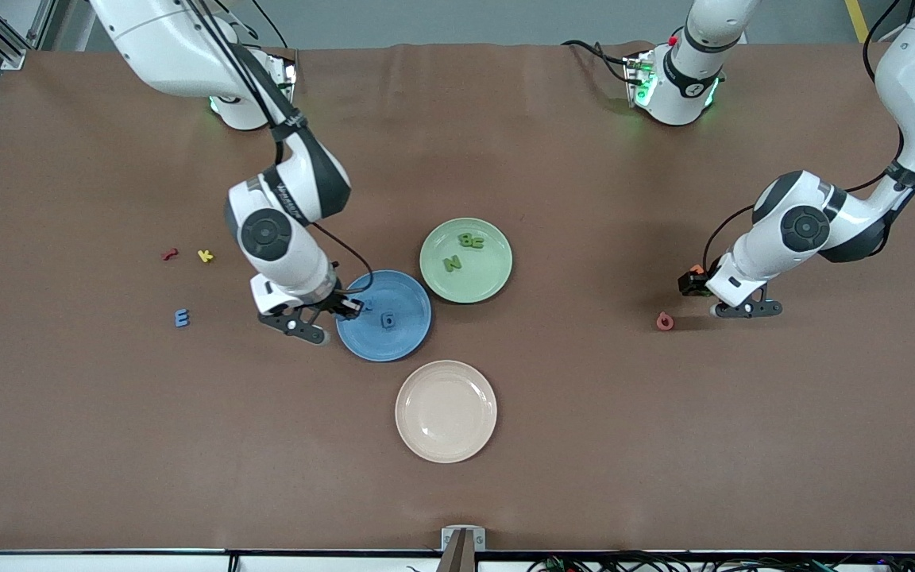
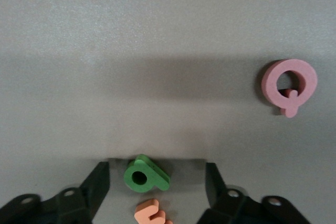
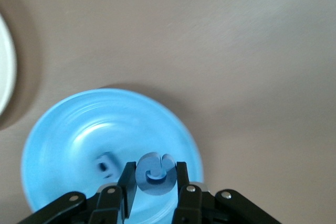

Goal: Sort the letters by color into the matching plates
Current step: 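Carry the c to the blue plate while the left gripper grasps the green g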

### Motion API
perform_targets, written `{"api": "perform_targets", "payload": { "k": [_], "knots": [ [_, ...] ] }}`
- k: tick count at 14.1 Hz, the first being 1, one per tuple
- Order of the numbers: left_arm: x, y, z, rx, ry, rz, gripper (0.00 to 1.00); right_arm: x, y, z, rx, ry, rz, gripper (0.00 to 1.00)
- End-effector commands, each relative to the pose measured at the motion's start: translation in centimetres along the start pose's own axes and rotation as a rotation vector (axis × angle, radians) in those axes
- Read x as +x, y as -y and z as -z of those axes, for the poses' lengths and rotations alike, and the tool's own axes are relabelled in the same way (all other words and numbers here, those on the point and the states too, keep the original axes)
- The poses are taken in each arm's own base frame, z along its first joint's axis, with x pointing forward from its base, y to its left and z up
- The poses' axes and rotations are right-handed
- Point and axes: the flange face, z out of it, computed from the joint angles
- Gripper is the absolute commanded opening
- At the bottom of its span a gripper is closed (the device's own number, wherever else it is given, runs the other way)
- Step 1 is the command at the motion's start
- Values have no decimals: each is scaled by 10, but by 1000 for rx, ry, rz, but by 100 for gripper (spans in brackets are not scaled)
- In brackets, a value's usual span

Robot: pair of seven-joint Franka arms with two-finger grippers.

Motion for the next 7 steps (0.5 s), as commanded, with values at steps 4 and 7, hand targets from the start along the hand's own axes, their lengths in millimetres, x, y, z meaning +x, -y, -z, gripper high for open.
{"api": "perform_targets", "payload": {
  "k": [4,7],
  "knots": [
    [-5,4,-8,6,-37,-32,43,-31,67,-30,10,2,-100,0],
    [-6,8,-12,8,-36,-26,28,-47,87,-40,13,-2,-122,0]
  ]
}}
